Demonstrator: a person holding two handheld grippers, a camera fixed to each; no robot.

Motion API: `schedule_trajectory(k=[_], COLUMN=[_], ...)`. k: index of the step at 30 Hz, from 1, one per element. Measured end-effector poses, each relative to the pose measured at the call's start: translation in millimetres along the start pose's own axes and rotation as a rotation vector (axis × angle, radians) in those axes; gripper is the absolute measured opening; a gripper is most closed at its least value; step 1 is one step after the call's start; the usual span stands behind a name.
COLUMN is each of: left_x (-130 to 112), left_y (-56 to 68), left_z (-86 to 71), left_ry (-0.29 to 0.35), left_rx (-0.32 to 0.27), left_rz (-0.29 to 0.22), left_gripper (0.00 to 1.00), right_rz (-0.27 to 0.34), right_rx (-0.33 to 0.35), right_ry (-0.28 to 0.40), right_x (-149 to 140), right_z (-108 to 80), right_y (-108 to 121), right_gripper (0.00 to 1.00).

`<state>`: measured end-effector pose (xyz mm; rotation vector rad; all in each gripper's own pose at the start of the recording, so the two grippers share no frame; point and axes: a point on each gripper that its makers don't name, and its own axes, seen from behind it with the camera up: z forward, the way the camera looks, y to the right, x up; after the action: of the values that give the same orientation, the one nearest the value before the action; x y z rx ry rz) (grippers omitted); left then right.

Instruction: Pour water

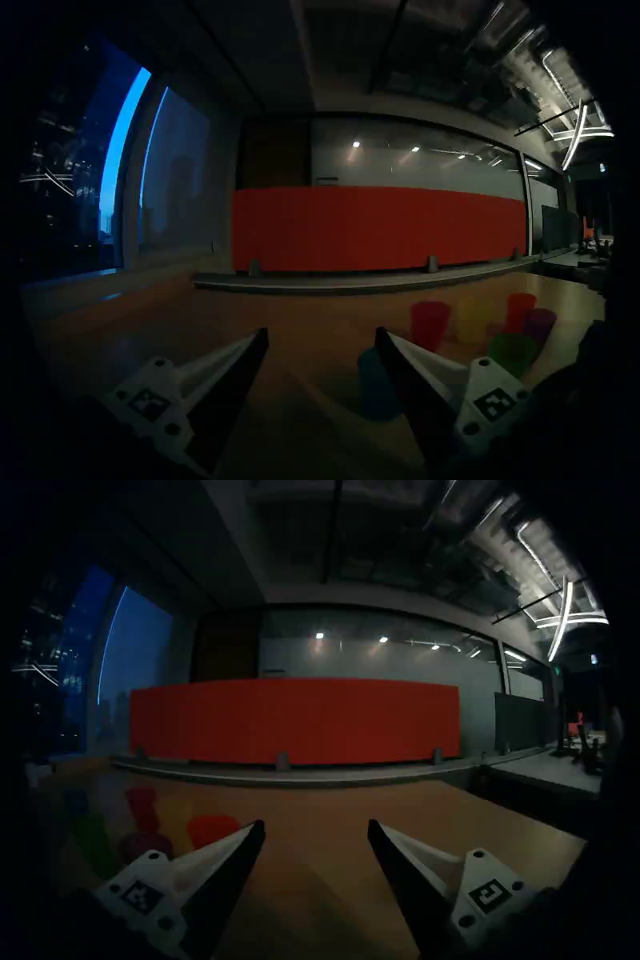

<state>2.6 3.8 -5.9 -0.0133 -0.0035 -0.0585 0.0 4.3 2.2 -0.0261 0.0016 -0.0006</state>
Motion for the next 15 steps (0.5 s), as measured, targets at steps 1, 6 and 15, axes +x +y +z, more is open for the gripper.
schedule_trajectory(k=[1, 6, 15], left_x=[0.1, 0.7, 0.2], left_y=[0.0, -0.2, -0.6], left_z=[0.1, 0.3, 0.0], left_ry=[0.0, 0.0, 0.0], left_rx=[0.0, 0.0, 0.0], left_rz=[0.0, 0.0, 0.0], left_gripper=[0.99, 0.99, 0.99], right_rz=[0.0, 0.0, 0.0], right_rx=[0.0, 0.001, 0.005], right_ry=[0.0, 0.0, 0.001], right_x=[0.1, 0.3, -0.7], right_z=[-0.1, -0.4, -1.2], right_y=[0.1, 1.3, 0.1], right_gripper=[0.99, 0.99, 0.99])
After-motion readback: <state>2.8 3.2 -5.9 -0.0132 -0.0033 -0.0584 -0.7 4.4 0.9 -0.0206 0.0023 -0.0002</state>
